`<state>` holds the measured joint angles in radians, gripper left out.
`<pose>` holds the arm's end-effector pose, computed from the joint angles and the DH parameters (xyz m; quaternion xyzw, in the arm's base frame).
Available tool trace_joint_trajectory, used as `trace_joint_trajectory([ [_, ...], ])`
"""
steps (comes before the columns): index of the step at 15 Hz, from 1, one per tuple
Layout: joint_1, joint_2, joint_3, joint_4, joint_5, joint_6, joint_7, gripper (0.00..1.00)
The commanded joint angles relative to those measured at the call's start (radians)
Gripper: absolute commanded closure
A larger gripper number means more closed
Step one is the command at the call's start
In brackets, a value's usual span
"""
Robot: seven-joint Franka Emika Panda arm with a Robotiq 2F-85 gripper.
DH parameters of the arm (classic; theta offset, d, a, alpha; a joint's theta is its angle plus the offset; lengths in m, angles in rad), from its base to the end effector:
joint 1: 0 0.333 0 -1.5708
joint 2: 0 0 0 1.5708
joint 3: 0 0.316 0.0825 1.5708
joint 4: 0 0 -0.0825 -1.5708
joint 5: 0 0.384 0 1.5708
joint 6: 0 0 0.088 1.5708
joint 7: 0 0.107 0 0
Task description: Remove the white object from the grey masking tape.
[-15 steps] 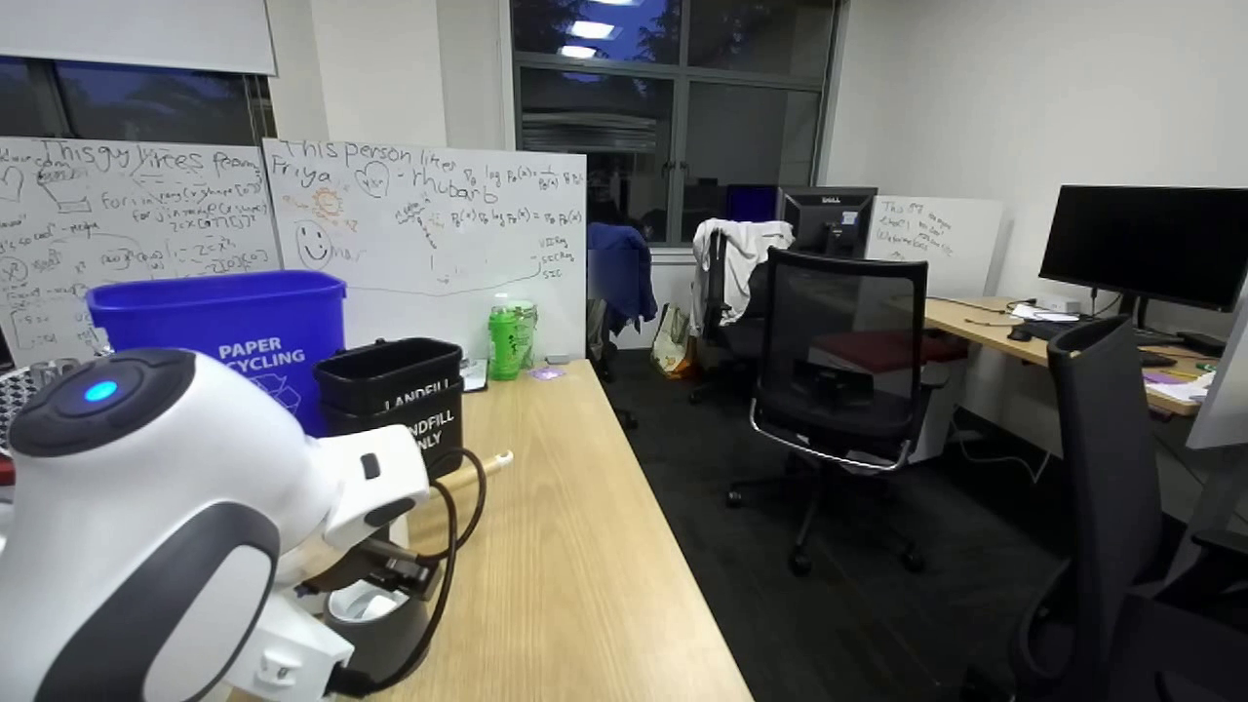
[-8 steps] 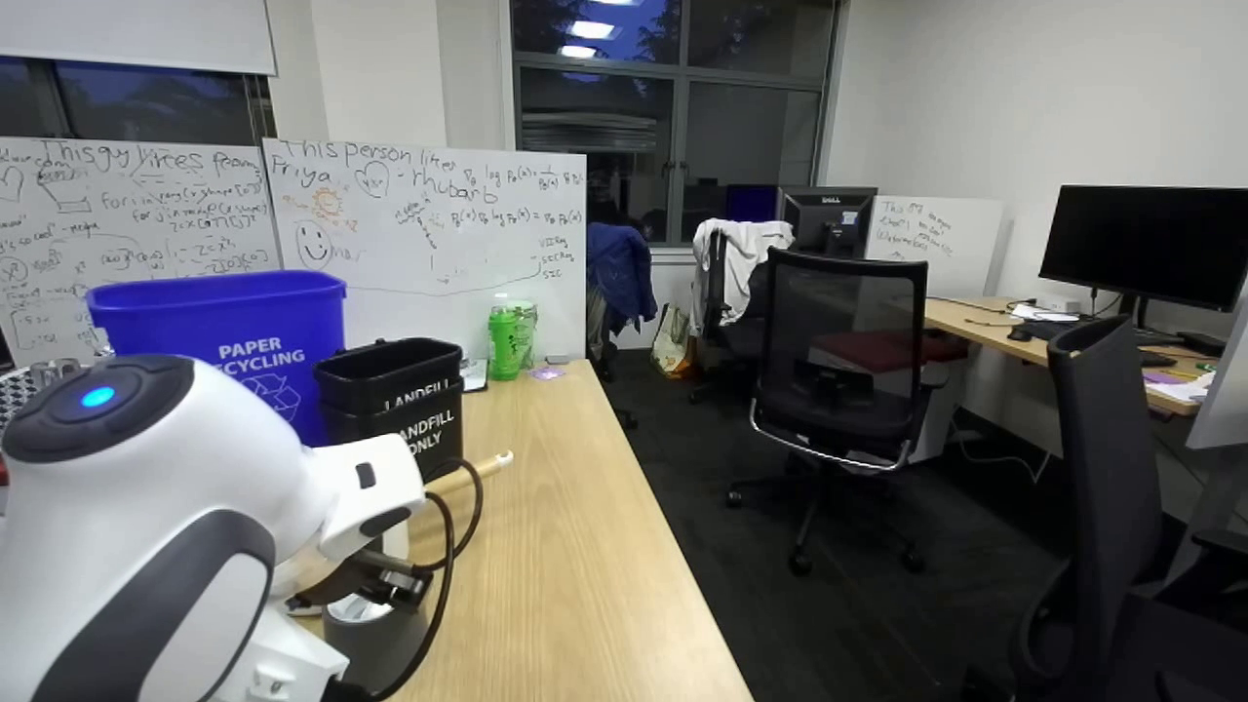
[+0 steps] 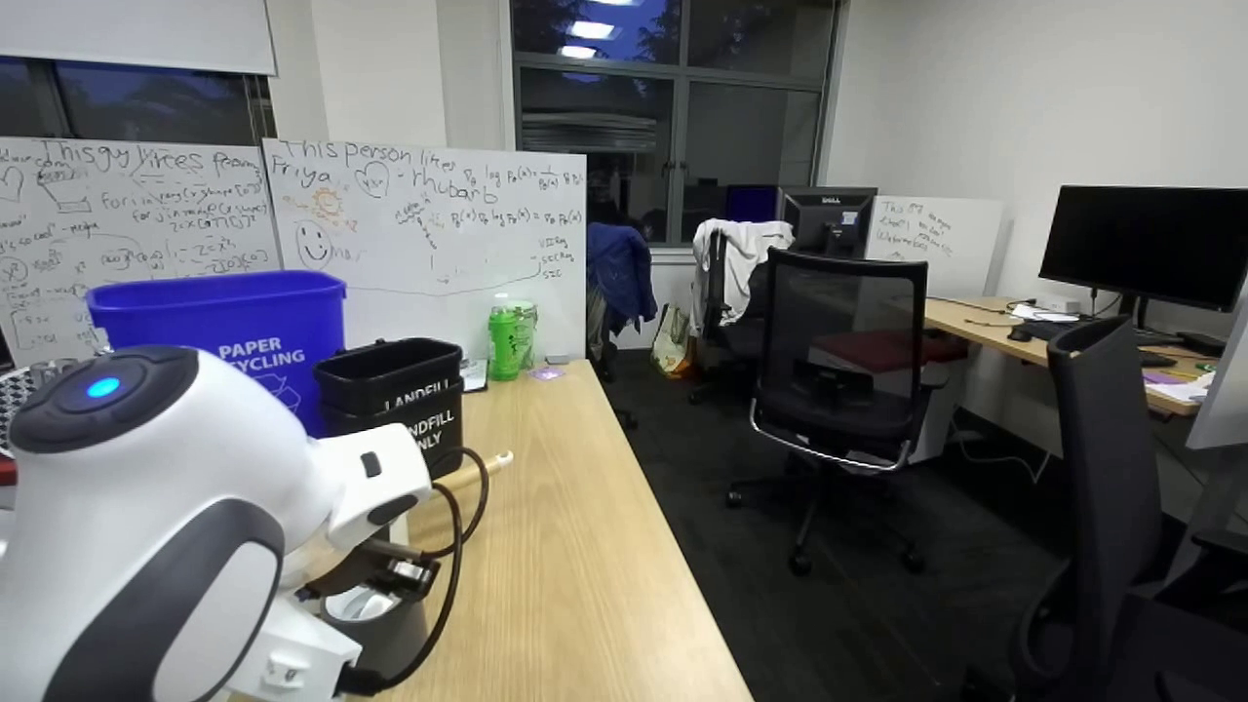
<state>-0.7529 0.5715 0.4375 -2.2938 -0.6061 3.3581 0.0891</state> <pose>0.5391 -0.1097 0.1915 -0.9528 -0.0476 -0.2959 0.0487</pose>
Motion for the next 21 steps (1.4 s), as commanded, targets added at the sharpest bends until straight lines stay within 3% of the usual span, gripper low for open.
trace_joint_trajectory([
  [1,-0.029,-0.015,0.021,-0.005,-0.026,-0.036,-0.016,0.74],
  [3,-0.029,-0.015,0.018,-0.004,-0.031,-0.038,-0.017,0.77],
  [4,-0.024,-0.016,0.013,-0.002,-0.031,-0.036,-0.017,0.89],
  [5,-0.022,-0.016,0.009,0.0,-0.031,-0.034,-0.018,0.95],
  [7,-0.013,-0.02,-0.002,0.003,-0.027,-0.032,-0.019,1.0],
  [21,0.034,-0.082,-0.048,0.031,0.035,-0.069,0.026,0.99],
])
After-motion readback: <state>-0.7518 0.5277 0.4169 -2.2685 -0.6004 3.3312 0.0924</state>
